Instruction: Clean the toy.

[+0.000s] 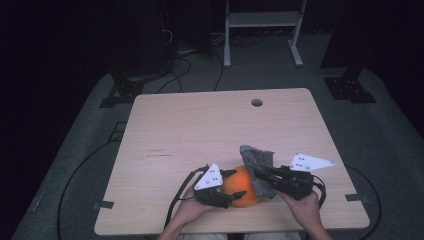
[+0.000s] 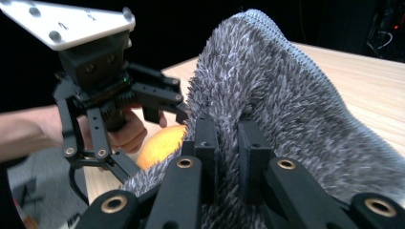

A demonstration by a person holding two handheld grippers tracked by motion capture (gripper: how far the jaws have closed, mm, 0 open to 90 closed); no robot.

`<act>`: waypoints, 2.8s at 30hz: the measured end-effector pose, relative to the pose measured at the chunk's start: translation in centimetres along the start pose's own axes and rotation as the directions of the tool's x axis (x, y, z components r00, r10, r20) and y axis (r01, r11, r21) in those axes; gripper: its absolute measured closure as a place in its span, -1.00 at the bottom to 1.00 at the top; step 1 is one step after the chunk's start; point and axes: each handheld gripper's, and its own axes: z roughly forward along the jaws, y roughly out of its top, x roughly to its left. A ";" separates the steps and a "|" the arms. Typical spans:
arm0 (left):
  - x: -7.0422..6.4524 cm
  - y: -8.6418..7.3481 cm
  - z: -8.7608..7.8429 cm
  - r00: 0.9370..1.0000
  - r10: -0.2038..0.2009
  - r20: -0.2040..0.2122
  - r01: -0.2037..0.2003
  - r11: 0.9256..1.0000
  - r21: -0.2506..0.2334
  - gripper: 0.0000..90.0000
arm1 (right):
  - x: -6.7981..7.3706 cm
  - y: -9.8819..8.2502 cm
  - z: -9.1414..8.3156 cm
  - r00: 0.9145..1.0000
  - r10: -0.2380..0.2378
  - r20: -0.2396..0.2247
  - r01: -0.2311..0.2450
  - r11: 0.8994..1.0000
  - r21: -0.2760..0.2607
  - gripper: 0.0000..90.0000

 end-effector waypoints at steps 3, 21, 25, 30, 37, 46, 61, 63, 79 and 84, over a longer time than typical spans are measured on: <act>0.5 -0.1 -0.2 0.999 -0.049 -0.003 0.049 0.999 -0.017 -0.64 | -0.6 -1.0 0.6 0.999 0.040 -0.025 -0.040 0.999 0.009 0.78; 0.6 0.5 -1.1 0.999 -0.021 -0.047 0.018 0.997 -0.075 -0.07 | -1.1 -0.2 -1.5 0.997 0.072 -0.011 -0.073 0.996 -0.059 0.78; 0.5 1.0 -1.6 0.998 -0.018 -0.060 0.013 0.996 -0.091 -0.03 | 0.2 0.4 -0.2 0.999 0.025 -0.030 -0.026 0.998 -0.057 0.78; 1.0 0.9 -2.5 0.998 -0.024 -0.058 0.020 0.997 -0.069 -0.03 | -2.2 -1.9 0.5 0.993 0.112 0.037 -0.114 0.992 0.059 0.78; 1.0 1.1 -2.1 0.998 -0.023 -0.063 0.020 0.999 -0.050 -0.03 | -0.2 -0.1 -0.2 0.997 0.066 -0.039 -0.068 0.996 -0.052 0.78; 1.2 1.0 -1.7 0.996 -0.088 -0.013 0.086 0.993 -0.083 -0.56 | -1.0 -1.4 1.3 0.994 0.099 -0.036 -0.099 0.995 0.002 0.78; 1.8 0.1 -1.4 0.998 -0.058 -0.017 0.057 0.998 -0.028 -0.03 | -3.5 -1.8 -1.7 0.982 0.184 0.038 -0.181 0.982 -0.055 0.77; 1.8 0.3 -1.4 0.998 -0.063 -0.013 0.063 0.998 -0.029 0.00 | -2.4 -0.8 -1.9 0.990 0.144 0.006 -0.143 0.986 -0.088 0.77; 2.1 0.5 -1.7 0.993 -0.119 0.008 0.120 0.992 -0.031 0.05 | -0.6 -0.1 -0.7 0.998 0.054 -0.030 -0.056 0.996 -0.062 0.77; 2.0 -0.2 -1.3 0.994 -0.111 -0.001 0.111 0.994 -0.022 -0.24 | -2.1 -1.4 0.5 0.991 0.124 -0.044 -0.125 0.992 -0.019 0.77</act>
